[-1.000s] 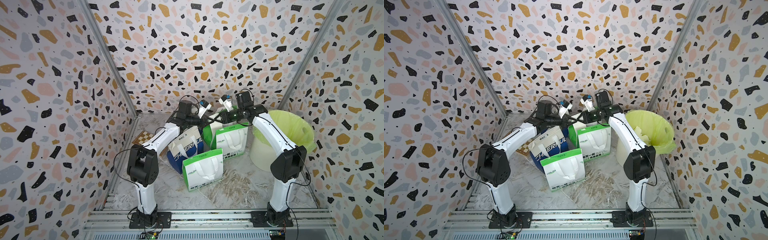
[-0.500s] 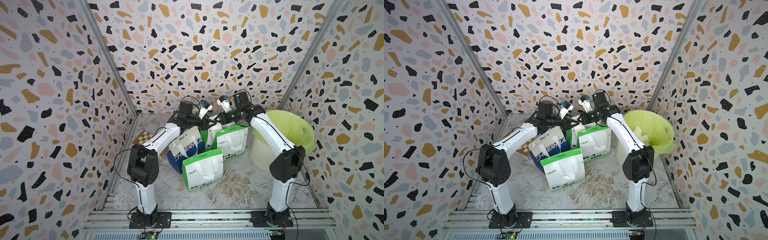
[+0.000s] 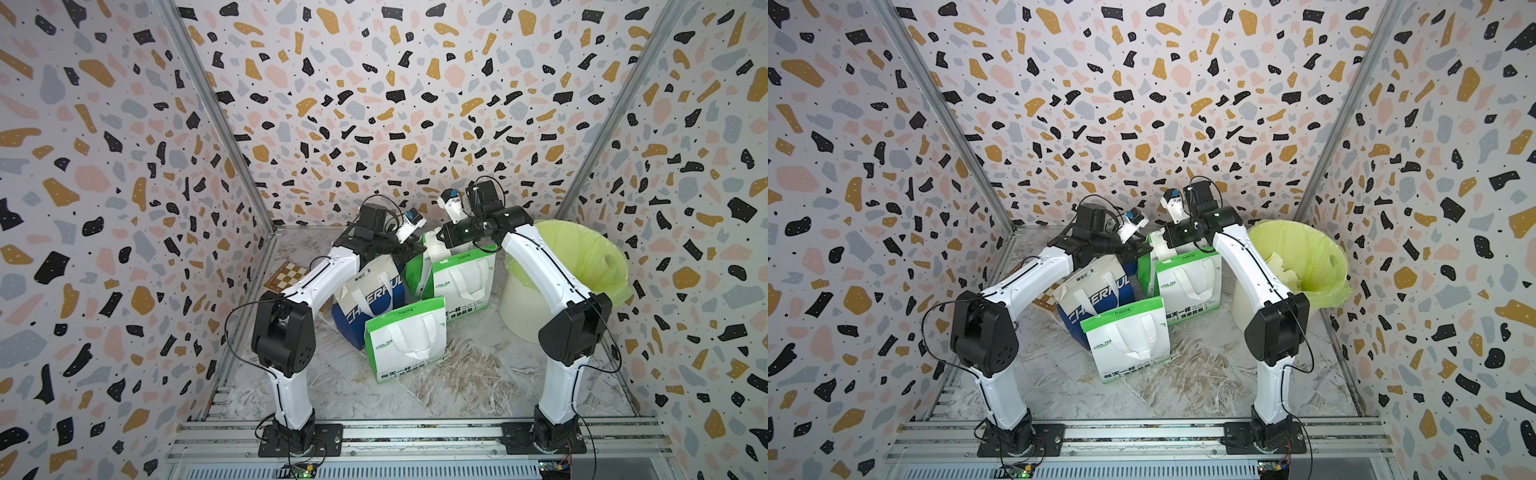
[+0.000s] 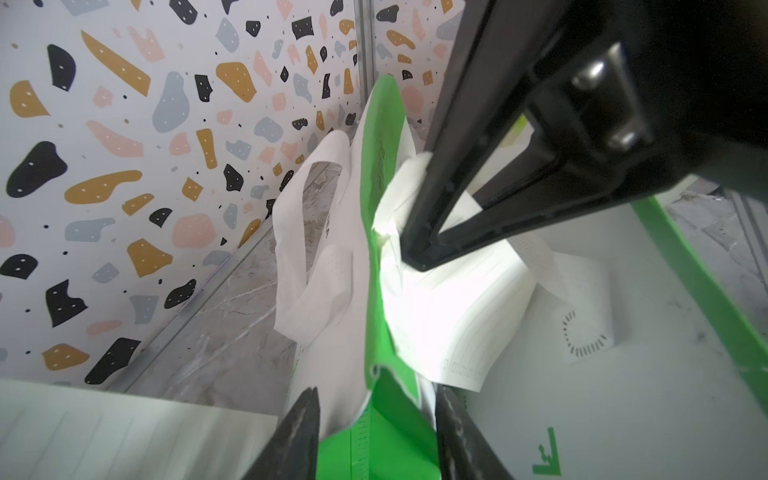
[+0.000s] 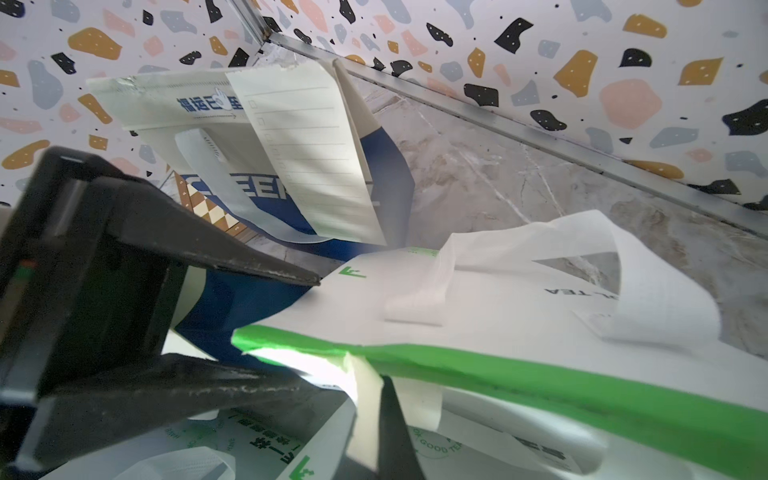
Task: Shred takeout receipts and throw away
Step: Tear off the takeout receipt from the takeout bag.
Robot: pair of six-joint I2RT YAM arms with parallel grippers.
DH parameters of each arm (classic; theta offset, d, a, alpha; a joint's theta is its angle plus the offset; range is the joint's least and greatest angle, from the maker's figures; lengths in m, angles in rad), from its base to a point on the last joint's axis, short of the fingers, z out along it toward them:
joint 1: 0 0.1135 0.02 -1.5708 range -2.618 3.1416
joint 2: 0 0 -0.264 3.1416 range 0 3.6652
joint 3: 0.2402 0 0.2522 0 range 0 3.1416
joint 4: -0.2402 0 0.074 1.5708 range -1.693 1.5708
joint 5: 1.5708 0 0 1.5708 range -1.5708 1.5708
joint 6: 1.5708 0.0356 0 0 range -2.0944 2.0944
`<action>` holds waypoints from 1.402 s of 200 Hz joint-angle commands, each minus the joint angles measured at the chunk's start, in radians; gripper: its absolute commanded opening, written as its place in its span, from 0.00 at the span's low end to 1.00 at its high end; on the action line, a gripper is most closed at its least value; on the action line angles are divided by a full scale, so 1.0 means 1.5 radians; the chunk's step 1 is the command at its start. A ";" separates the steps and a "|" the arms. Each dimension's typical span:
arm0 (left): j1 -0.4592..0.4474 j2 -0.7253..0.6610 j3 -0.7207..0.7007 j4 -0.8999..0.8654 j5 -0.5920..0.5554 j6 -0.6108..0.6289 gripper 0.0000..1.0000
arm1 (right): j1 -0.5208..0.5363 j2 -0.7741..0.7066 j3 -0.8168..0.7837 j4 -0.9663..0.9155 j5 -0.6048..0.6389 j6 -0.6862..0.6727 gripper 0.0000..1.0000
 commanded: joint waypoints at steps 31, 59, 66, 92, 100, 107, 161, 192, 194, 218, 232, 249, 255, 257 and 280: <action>-0.001 -0.003 -0.007 -0.041 -0.022 0.026 0.43 | 0.011 -0.006 0.062 -0.054 0.011 -0.017 0.00; -0.010 0.005 0.001 -0.039 -0.026 0.023 0.43 | 0.020 -0.007 0.064 -0.060 0.000 -0.024 0.00; -0.014 0.009 0.005 -0.042 -0.031 0.025 0.43 | 0.022 -0.006 0.065 -0.061 -0.002 -0.025 0.00; -0.026 0.022 0.018 -0.045 -0.043 0.029 0.43 | 0.022 -0.006 0.069 -0.058 -0.034 -0.025 0.00; -0.028 0.027 0.021 -0.045 -0.043 0.029 0.42 | 0.022 -0.004 0.069 -0.057 -0.043 -0.023 0.00; -0.030 0.031 0.024 -0.045 -0.044 0.029 0.41 | 0.022 -0.002 0.070 -0.056 -0.047 -0.021 0.00; -0.034 0.039 0.018 -0.039 -0.051 0.023 0.23 | 0.022 0.030 0.071 -0.048 -0.051 -0.004 0.12; -0.034 0.033 0.001 -0.037 -0.052 0.035 0.17 | 0.021 0.050 0.073 -0.048 -0.058 -0.001 0.29; -0.034 0.033 0.001 -0.037 -0.050 0.034 0.16 | 0.022 0.050 0.073 -0.047 -0.059 -0.002 0.31; -0.034 0.033 -0.006 -0.027 -0.044 0.030 0.14 | 0.028 0.055 0.071 -0.031 -0.093 -0.004 0.40; -0.034 0.031 -0.012 -0.017 -0.035 0.023 0.14 | 0.033 0.054 0.070 -0.019 -0.091 -0.001 0.37; -0.034 0.027 -0.020 -0.009 -0.027 0.022 0.15 | 0.033 0.050 0.066 -0.004 -0.088 0.004 0.28; -0.034 0.025 -0.023 -0.007 -0.024 0.023 0.17 | 0.033 0.048 0.065 0.000 -0.087 0.006 0.26; -0.034 0.024 -0.024 -0.008 -0.025 0.024 0.18 | 0.033 0.048 0.065 0.000 -0.087 0.005 0.25; -0.033 0.012 -0.040 -0.008 -0.021 0.040 0.33 | 0.033 0.041 0.062 0.015 -0.097 0.004 0.15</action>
